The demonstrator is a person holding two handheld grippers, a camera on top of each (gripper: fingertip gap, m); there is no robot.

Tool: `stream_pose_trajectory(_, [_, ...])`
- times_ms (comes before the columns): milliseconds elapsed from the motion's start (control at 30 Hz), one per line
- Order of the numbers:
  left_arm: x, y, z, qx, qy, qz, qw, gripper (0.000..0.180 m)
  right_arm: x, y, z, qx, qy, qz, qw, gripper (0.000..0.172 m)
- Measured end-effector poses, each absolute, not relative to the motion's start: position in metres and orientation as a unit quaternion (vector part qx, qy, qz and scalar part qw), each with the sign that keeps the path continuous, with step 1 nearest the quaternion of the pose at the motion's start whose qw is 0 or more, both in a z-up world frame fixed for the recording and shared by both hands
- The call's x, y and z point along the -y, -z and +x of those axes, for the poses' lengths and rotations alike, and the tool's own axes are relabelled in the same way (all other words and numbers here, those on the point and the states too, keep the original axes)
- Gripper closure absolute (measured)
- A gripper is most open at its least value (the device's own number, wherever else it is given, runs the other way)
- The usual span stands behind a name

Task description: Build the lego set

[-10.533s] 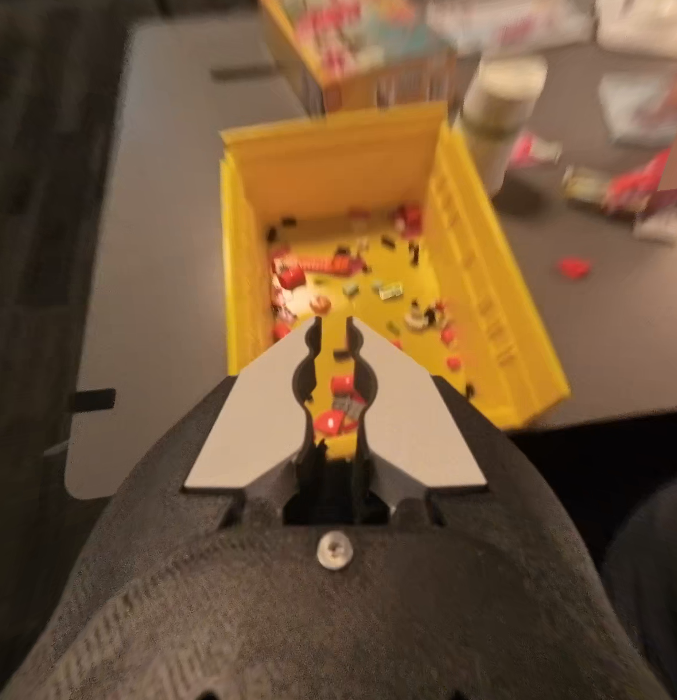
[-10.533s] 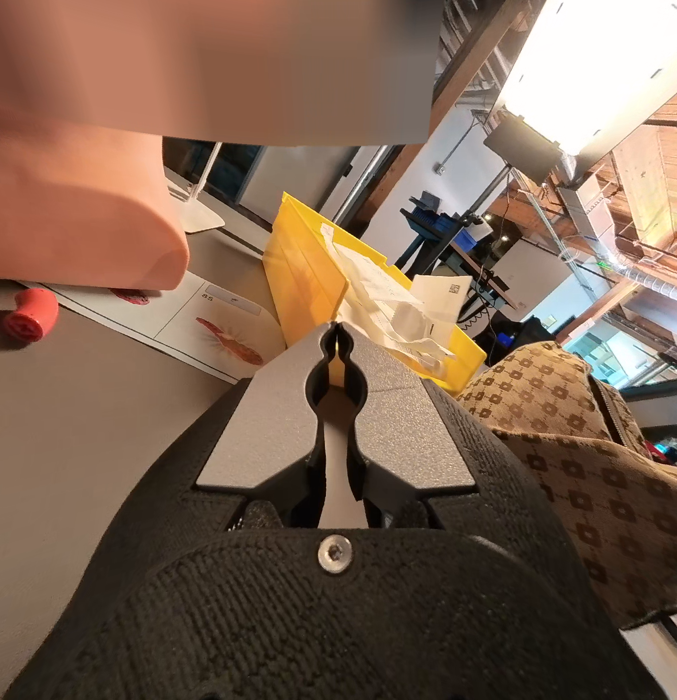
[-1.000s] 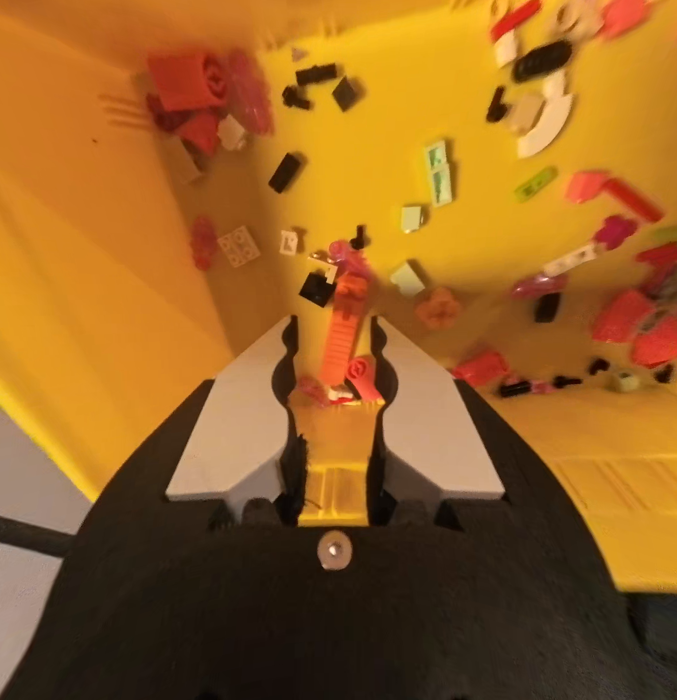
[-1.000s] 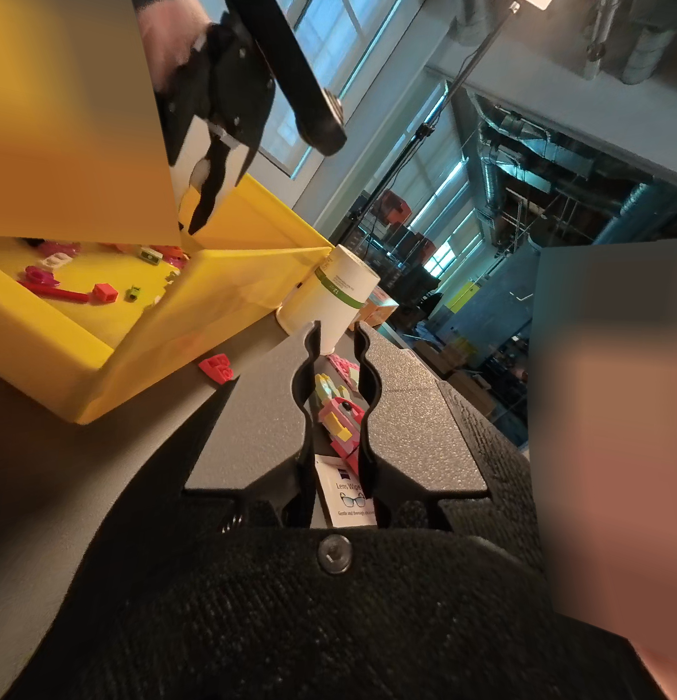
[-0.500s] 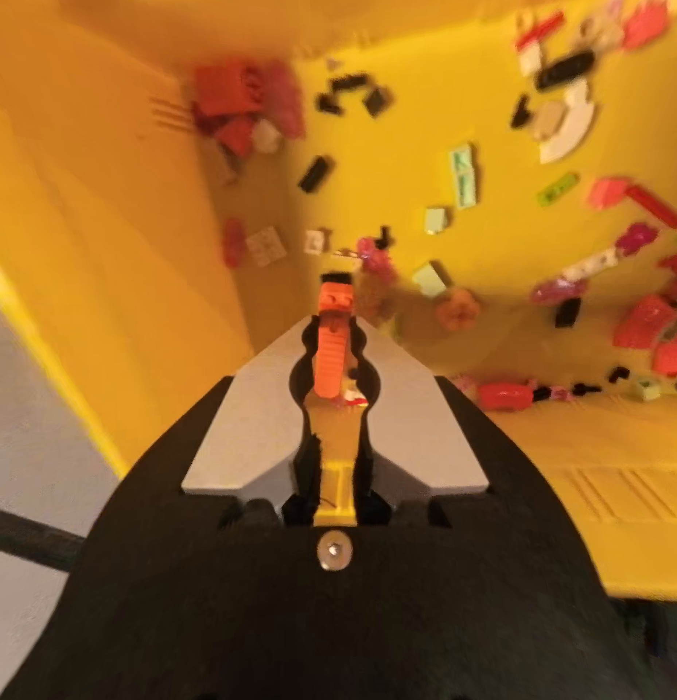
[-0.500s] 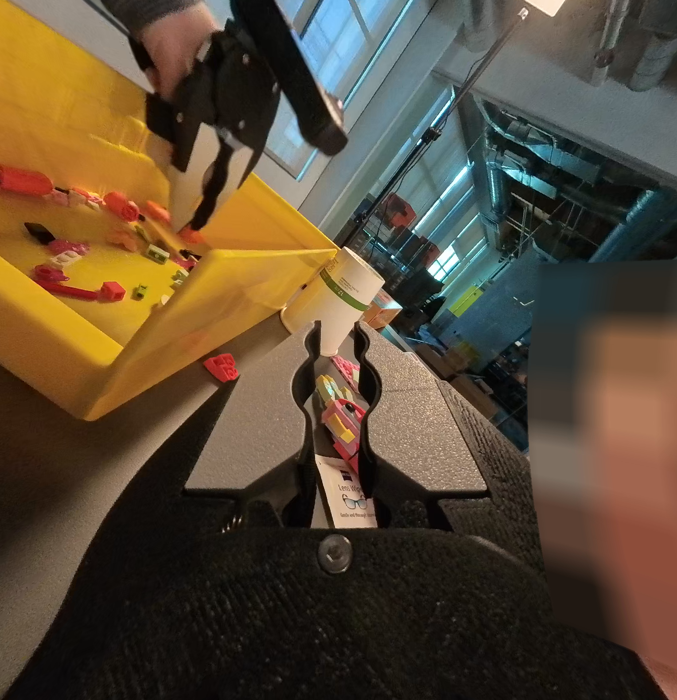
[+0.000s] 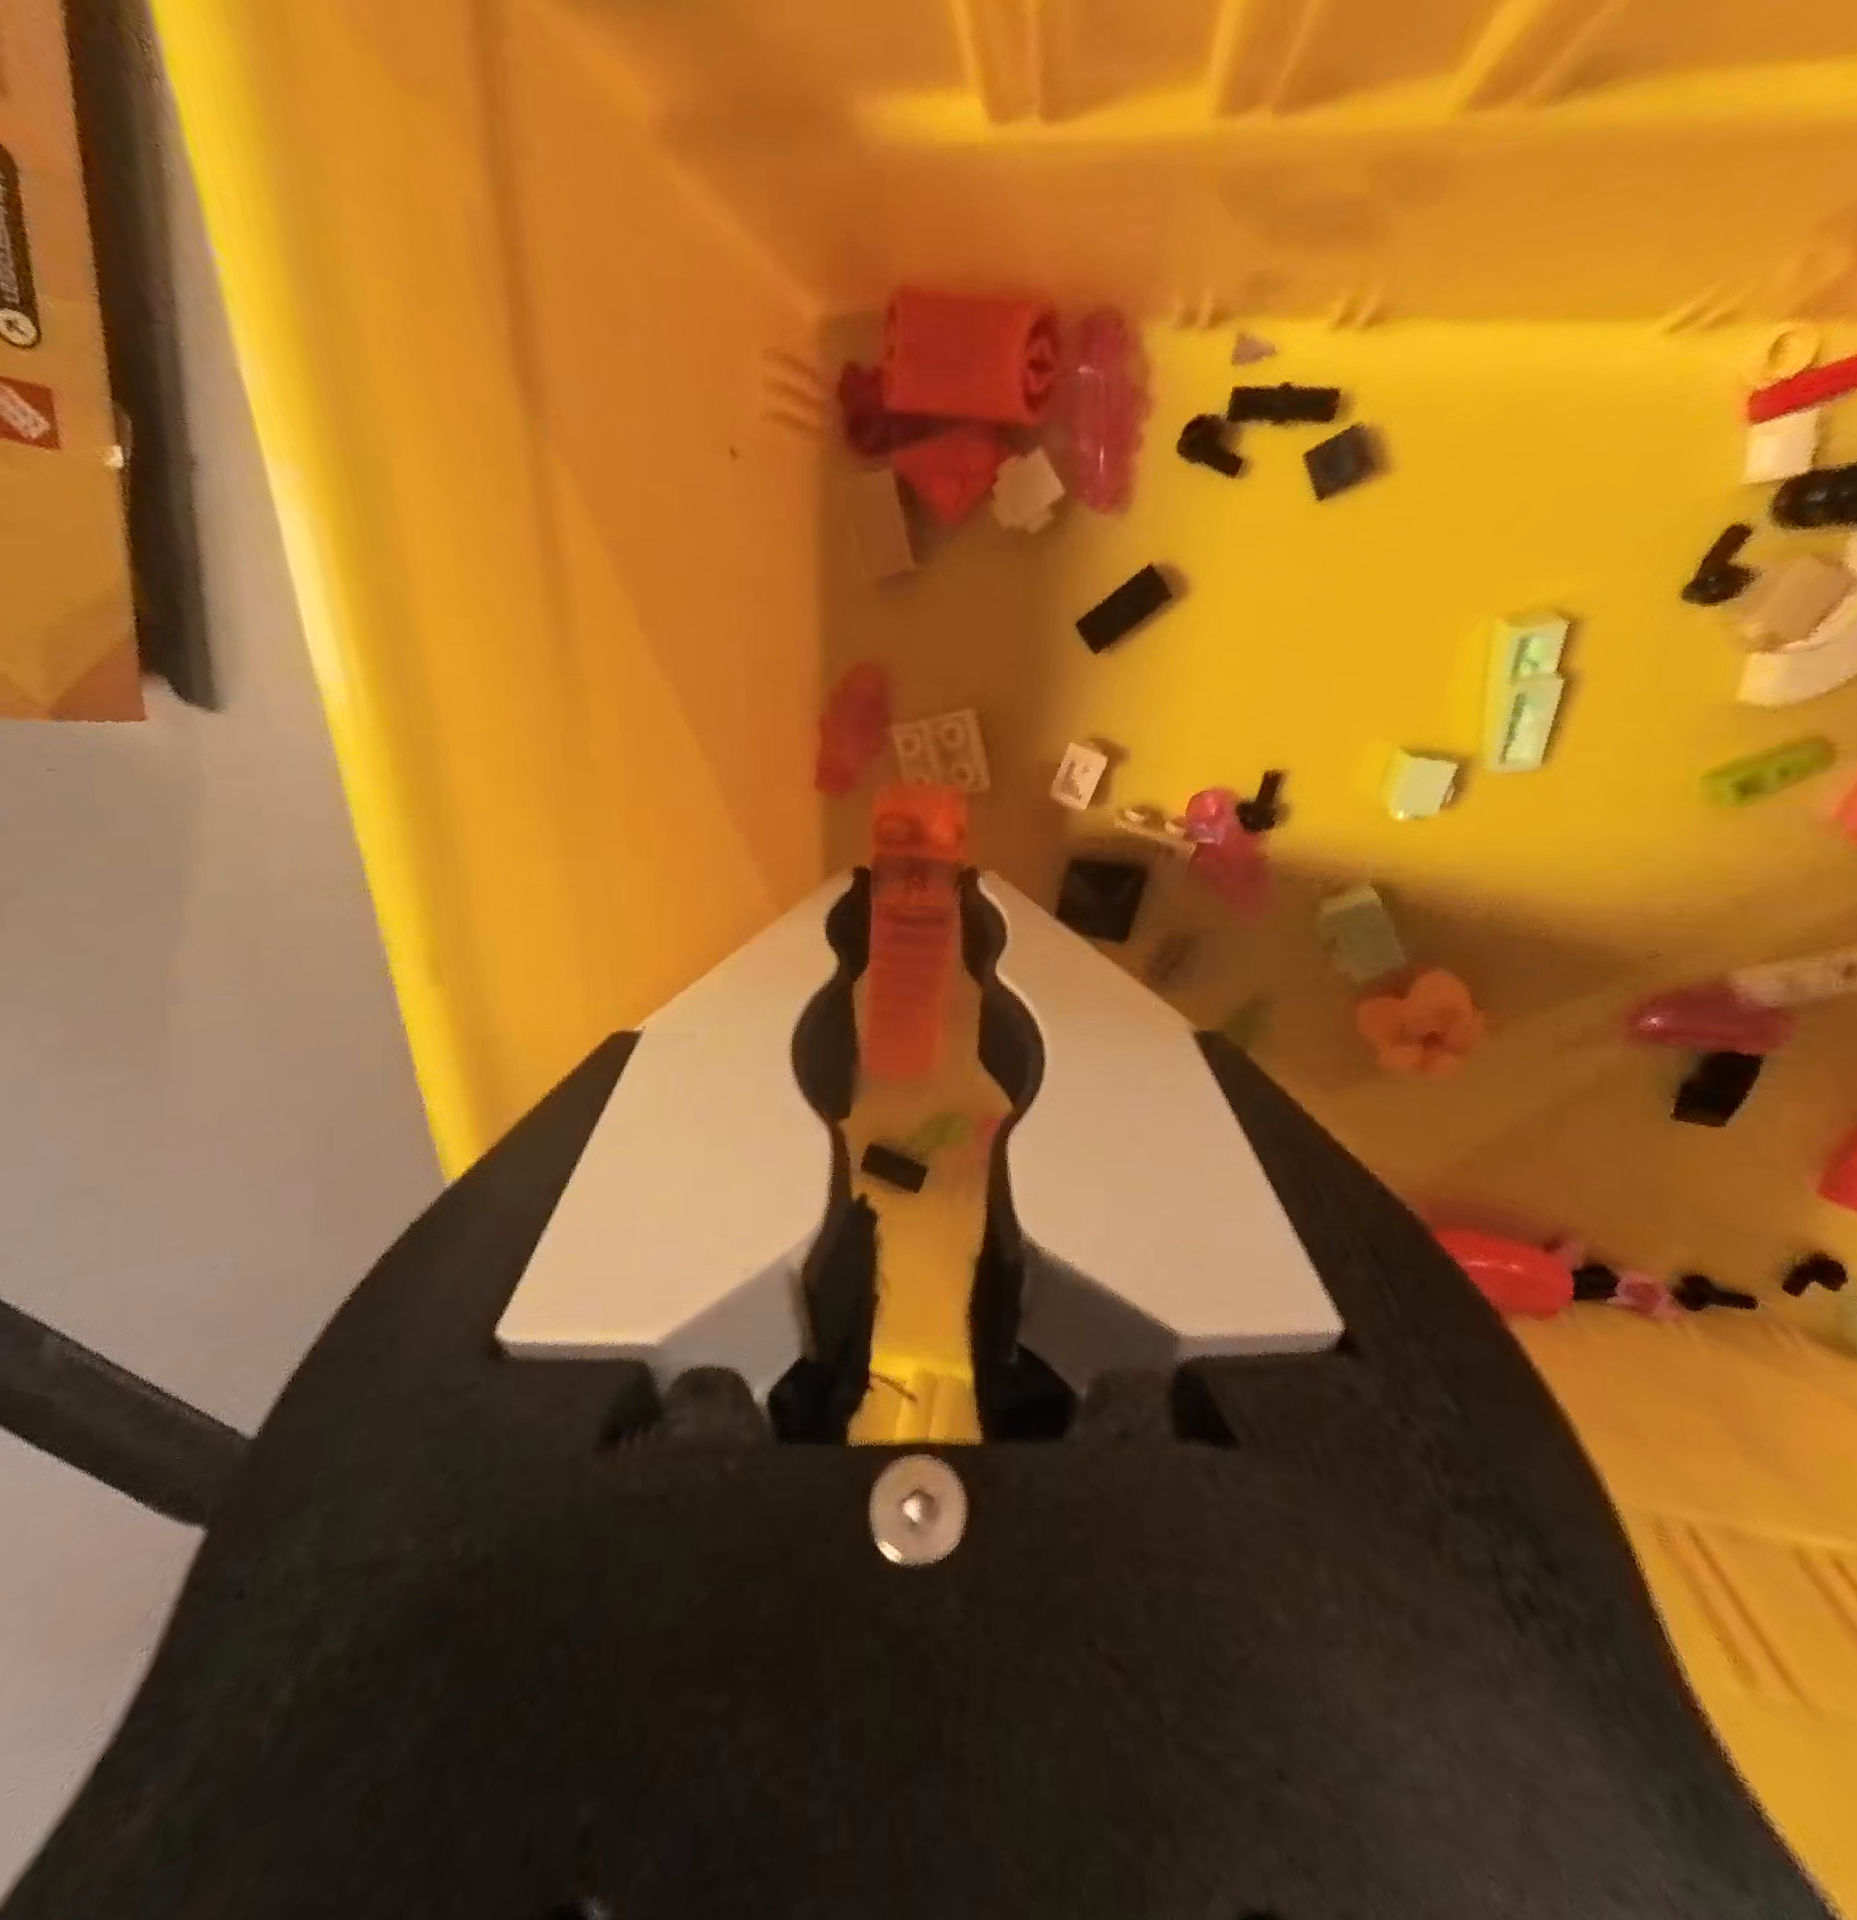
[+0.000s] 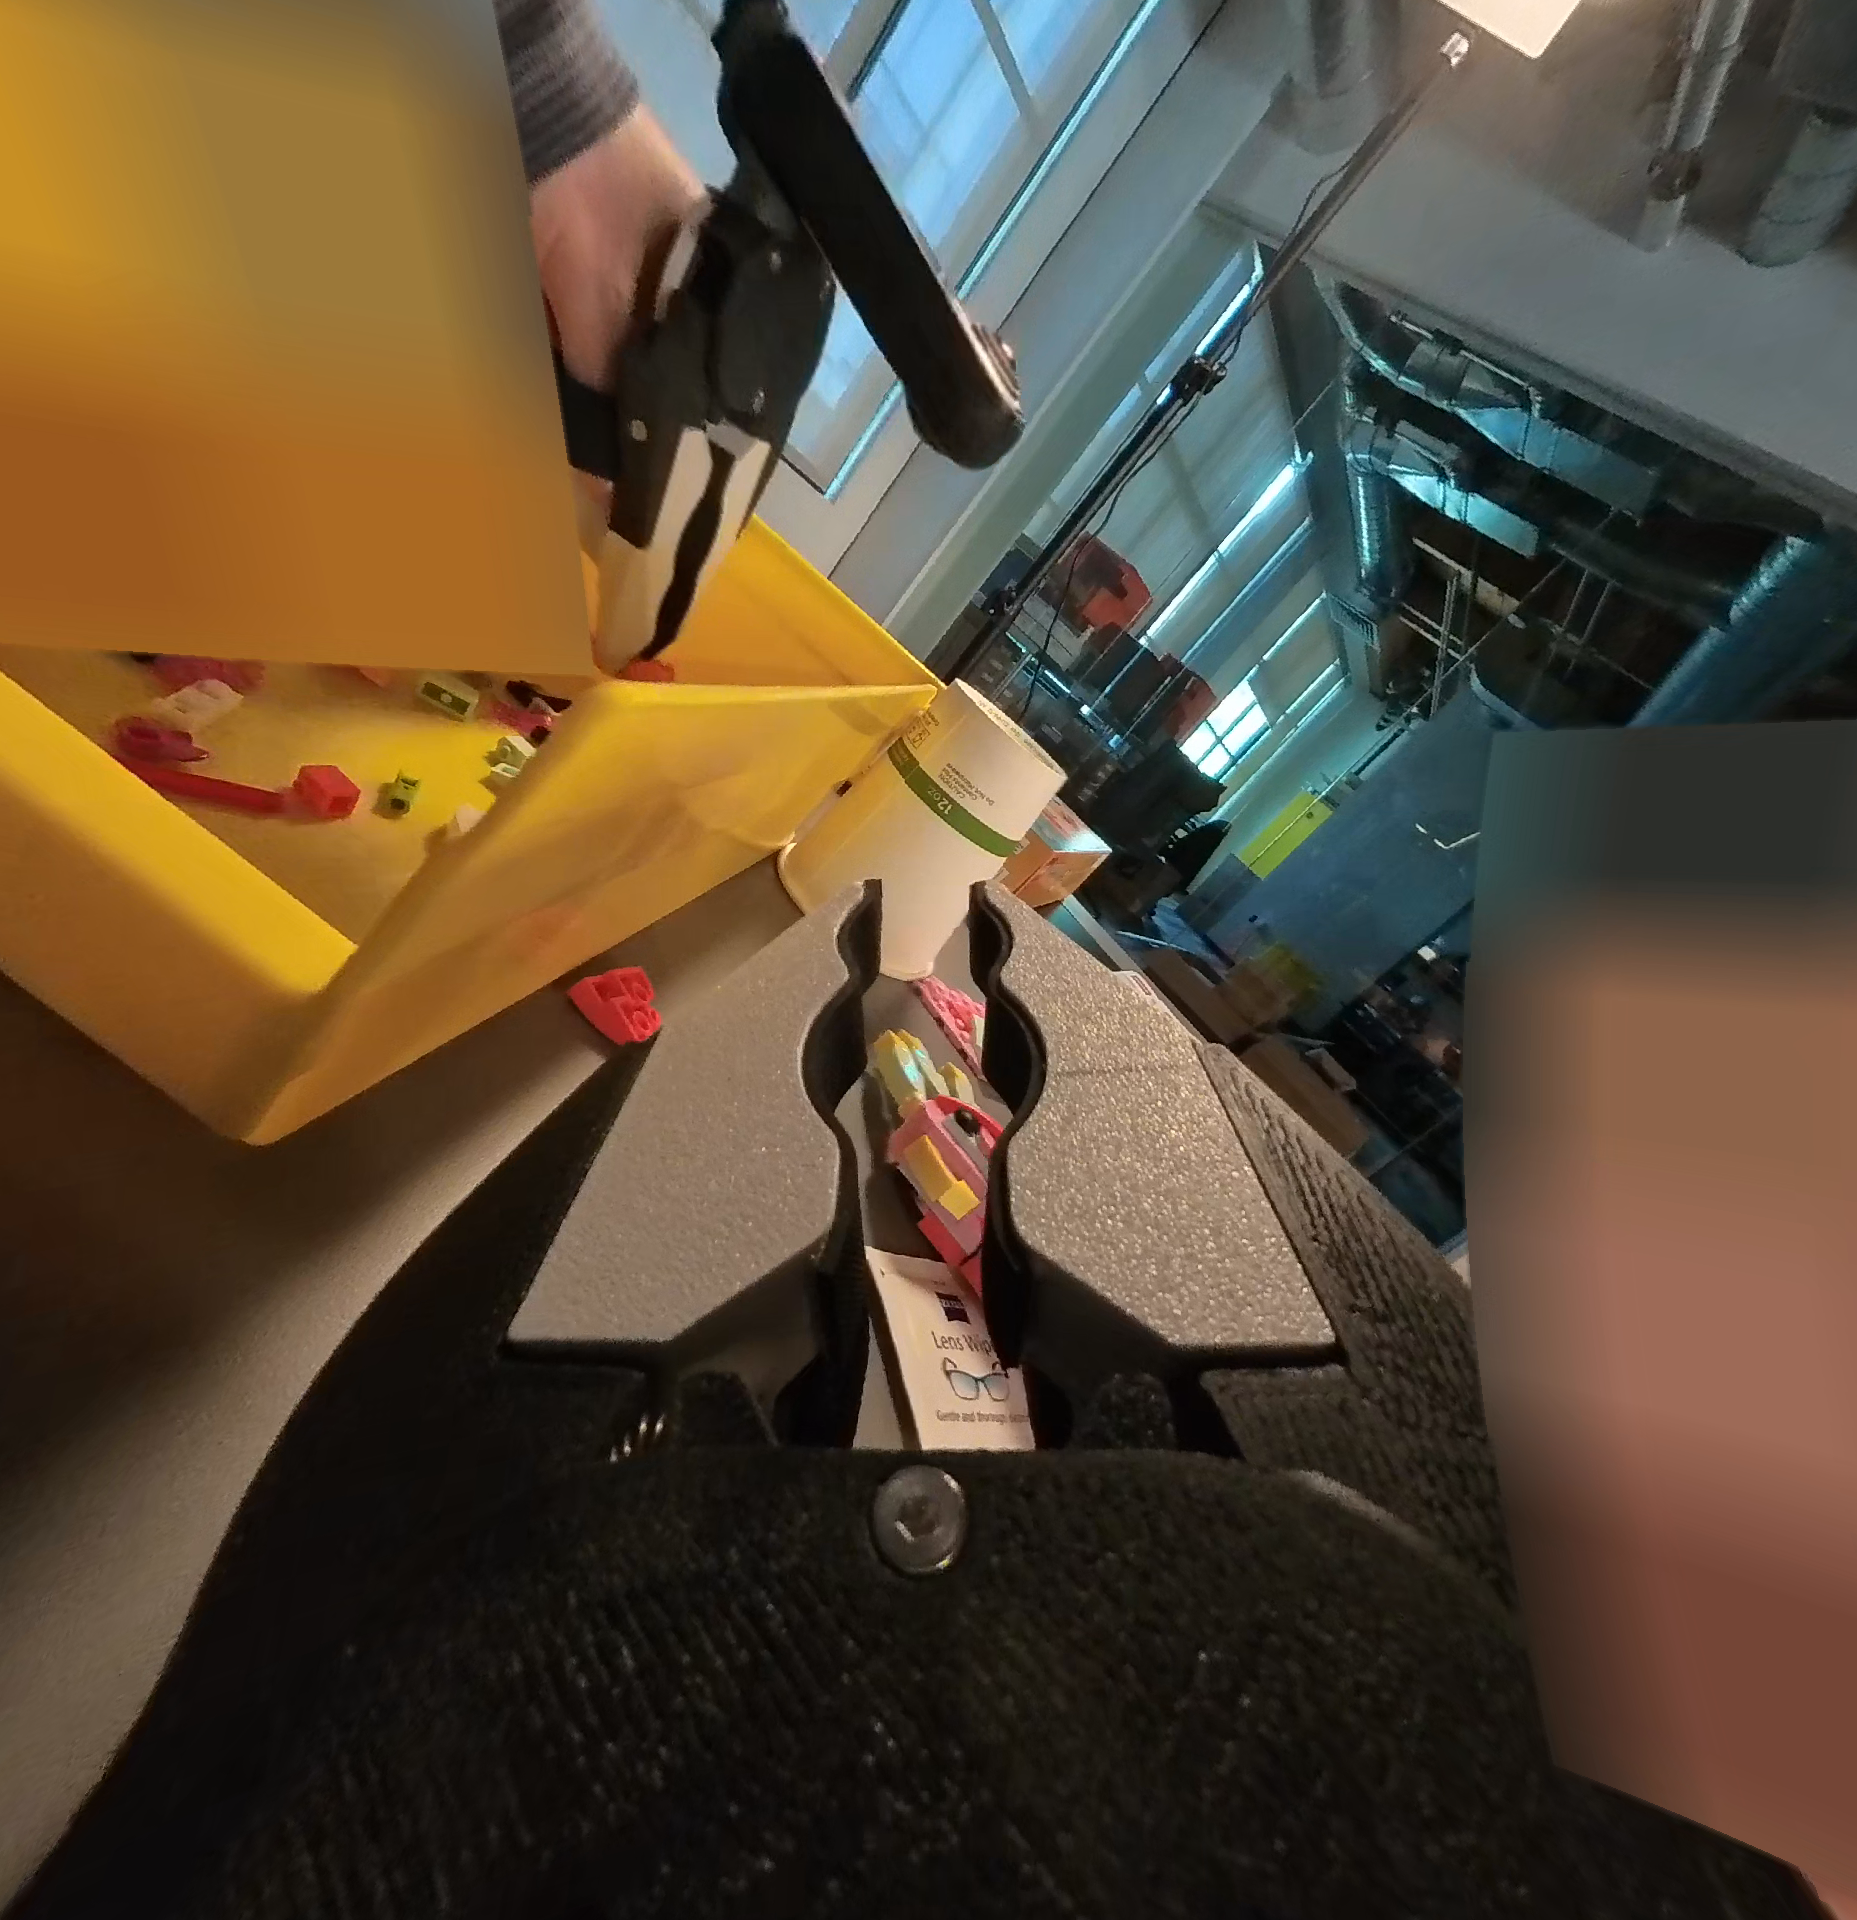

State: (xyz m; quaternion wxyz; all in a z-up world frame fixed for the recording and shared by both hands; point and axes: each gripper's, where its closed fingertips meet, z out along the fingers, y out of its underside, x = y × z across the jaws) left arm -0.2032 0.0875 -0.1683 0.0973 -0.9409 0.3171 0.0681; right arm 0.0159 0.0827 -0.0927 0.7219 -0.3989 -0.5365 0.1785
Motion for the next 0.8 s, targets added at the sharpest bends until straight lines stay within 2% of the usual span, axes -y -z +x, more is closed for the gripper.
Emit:
stream_pose_trajectory(133, [-0.091,0.153,-0.2,-0.32,-0.083,-0.934,0.138,0.141,-0.081,0.095,0.015,0.544,-0.174,-0.395,0.72,0.158])
stream_pose_trajectory(233, [-0.073,0.145,-0.184,-0.36,-0.034,-0.921,0.144,0.156,-0.081,0.095,0.015,0.543,-0.174,-0.396,0.72,0.158])
stream_pose_trajectory(267, [-0.063,0.146,-0.177,-0.375,-0.005,-0.917,0.133,0.164,-0.081,0.094,0.015,0.543,-0.175,-0.396,0.72,0.157])
stream_pose_trajectory(333, [-0.047,0.153,-0.173,-0.393,0.018,-0.914,0.099,0.168,-0.082,0.095,0.015,0.543,-0.174,-0.396,0.72,0.158])
stream_pose_trajectory(533, [-0.033,0.184,-0.201,-0.407,-0.059,-0.911,0.003,0.155,-0.081,0.095,0.015,0.545,-0.173,-0.395,0.719,0.158])
stream_pose_trajectory(800, [-0.042,0.18,-0.19,-0.422,-0.039,-0.905,0.034,0.153,-0.081,0.095,0.015,0.545,-0.173,-0.394,0.72,0.158])
